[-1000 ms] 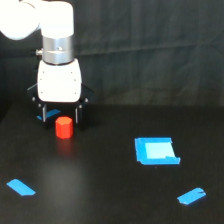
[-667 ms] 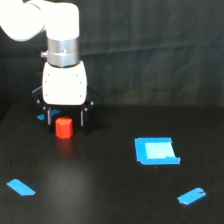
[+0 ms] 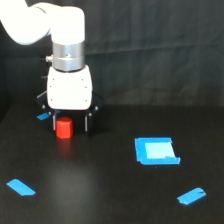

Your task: Pick up the red object from the table

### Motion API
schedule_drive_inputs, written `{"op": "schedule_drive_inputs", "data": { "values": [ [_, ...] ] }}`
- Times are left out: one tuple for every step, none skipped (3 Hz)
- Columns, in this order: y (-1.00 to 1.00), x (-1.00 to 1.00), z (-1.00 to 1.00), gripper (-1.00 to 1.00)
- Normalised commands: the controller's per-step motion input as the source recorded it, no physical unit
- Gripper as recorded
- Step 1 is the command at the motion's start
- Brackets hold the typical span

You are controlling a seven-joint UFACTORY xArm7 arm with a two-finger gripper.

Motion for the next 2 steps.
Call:
{"op": "schedule_drive_inputs", "data": {
  "values": [
    [-0.03, -0.07, -0.15, -0.91],
    [-0.12, 0.08, -0.08, -1.00]
  ]
}}
